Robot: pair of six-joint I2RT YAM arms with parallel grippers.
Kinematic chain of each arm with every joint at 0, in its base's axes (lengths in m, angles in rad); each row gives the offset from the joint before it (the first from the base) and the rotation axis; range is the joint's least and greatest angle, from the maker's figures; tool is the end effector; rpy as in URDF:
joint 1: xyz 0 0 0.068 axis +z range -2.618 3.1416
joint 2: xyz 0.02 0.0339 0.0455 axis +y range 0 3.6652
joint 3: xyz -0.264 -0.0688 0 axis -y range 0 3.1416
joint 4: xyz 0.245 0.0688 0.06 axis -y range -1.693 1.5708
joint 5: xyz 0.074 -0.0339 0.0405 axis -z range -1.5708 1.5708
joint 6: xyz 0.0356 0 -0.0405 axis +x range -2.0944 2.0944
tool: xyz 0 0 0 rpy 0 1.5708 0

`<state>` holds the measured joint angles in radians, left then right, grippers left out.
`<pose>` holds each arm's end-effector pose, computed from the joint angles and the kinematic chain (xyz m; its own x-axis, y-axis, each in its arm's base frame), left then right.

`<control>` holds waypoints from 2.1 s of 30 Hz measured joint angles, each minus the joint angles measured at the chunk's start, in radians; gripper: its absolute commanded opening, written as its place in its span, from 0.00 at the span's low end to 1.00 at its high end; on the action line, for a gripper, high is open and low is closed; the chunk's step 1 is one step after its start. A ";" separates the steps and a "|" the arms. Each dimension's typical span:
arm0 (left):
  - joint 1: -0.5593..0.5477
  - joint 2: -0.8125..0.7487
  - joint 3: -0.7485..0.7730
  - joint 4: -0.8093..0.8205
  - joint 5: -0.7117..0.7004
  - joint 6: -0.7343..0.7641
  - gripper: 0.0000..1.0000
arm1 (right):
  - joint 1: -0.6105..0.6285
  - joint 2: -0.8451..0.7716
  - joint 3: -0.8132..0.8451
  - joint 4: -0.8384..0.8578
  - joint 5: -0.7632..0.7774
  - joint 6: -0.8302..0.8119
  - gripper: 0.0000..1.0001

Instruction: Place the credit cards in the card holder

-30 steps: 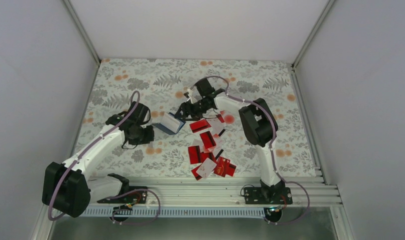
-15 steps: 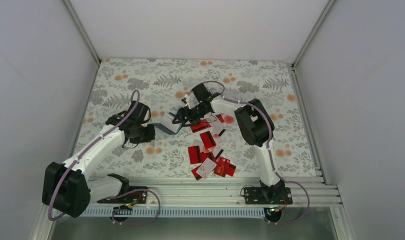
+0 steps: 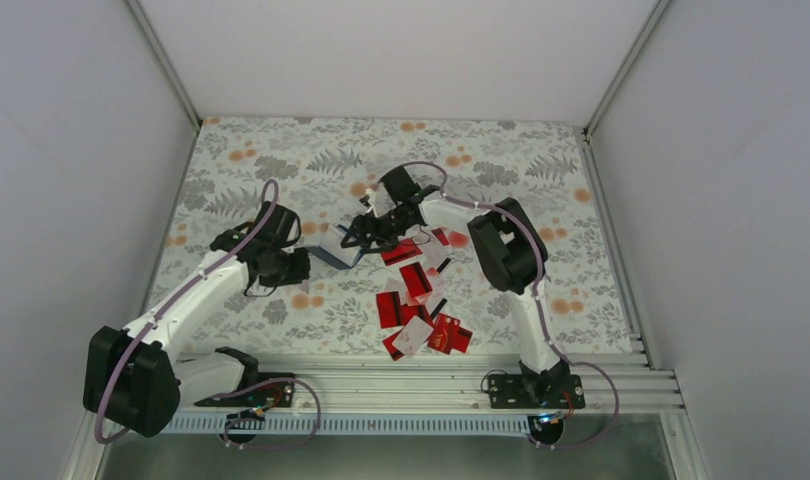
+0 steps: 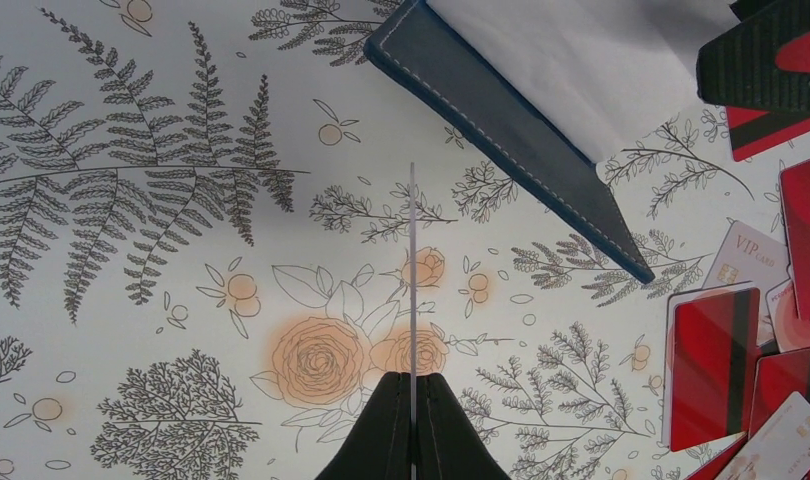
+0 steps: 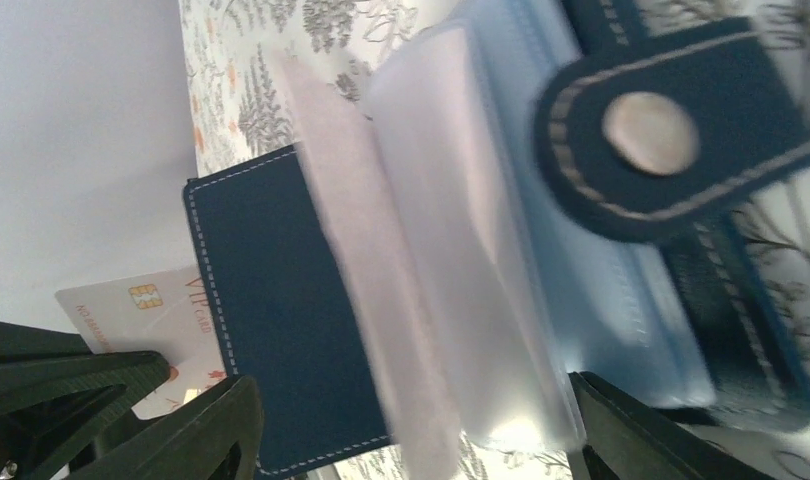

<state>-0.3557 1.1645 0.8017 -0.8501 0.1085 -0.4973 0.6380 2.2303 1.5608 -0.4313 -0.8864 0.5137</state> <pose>0.1902 -0.0748 0.2227 -0.9538 -0.1516 -0.2595 -0.0833 0.9630 -0.2563 0.3489 0.2930 0.1311 -0.9473 -0.3156 -0.0550 -0.2215 0.5212 0.8242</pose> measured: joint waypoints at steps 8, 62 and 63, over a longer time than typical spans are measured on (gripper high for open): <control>0.000 -0.013 0.013 -0.023 -0.023 -0.001 0.02 | 0.039 0.000 0.035 -0.002 -0.031 -0.016 0.75; 0.333 0.193 0.042 0.442 0.487 -0.038 0.02 | 0.198 0.074 0.086 0.022 0.001 -0.136 0.72; 0.335 0.192 0.035 0.450 0.488 -0.038 0.02 | 0.198 0.072 0.084 0.024 0.002 -0.132 0.72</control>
<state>-0.0212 1.3567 0.8368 -0.4004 0.5968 -0.5350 0.8364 2.3028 1.6444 -0.4068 -0.8845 0.3820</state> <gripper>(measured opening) 0.028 0.721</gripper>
